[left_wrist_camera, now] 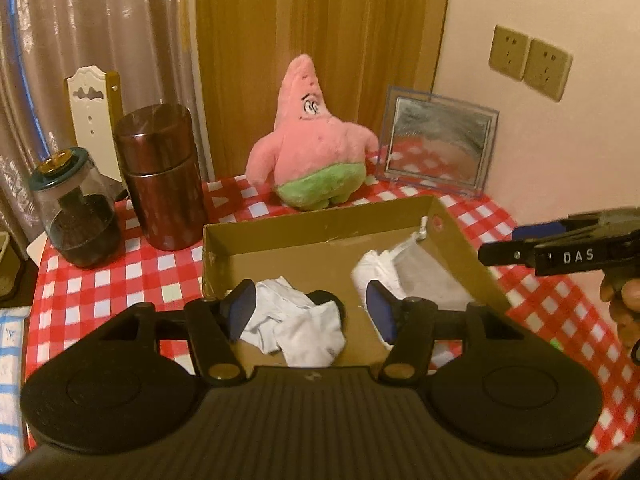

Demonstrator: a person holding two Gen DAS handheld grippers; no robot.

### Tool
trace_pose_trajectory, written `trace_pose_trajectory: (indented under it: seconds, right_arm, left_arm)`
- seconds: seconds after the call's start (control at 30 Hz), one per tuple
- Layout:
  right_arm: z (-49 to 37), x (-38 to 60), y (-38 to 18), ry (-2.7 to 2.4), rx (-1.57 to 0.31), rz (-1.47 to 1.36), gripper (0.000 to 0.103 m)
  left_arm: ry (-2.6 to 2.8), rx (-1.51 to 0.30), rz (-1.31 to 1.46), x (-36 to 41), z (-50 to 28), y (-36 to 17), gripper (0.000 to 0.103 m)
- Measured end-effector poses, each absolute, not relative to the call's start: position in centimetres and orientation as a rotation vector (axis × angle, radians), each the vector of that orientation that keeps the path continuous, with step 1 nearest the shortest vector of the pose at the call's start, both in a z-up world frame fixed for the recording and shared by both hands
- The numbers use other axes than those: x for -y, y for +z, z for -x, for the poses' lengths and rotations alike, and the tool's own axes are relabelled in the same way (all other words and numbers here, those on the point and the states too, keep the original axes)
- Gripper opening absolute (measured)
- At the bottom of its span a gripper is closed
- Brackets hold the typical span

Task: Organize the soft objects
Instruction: 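Carry the white cloth and towel into the cardboard tray and release them, then move both open grippers back toward the pile beside the cashew jar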

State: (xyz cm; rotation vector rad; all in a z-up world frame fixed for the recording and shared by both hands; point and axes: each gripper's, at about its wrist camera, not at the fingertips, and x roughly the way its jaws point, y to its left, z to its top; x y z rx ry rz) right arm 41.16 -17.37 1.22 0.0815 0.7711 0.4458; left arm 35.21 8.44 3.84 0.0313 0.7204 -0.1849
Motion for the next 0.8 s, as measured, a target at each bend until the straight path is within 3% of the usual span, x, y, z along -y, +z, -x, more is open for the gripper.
trace_pose_trajectory:
  seconds: [0.4, 0.8]
  right_arm:
    - [-30.6, 20.9, 5.2, 0.423, -0.718, -0.108, 0.072]
    - [-18.6, 23.3, 6.6, 0.406, -0.678, -0.134, 0.072]
  left_arm:
    - [-0.126, -0.629, 0.039, -7.7, -23.7, 7.8, 0.069]
    - [-0.035, -0.585, 0.098, -7.3, -12.5, 8.5, 0.072]
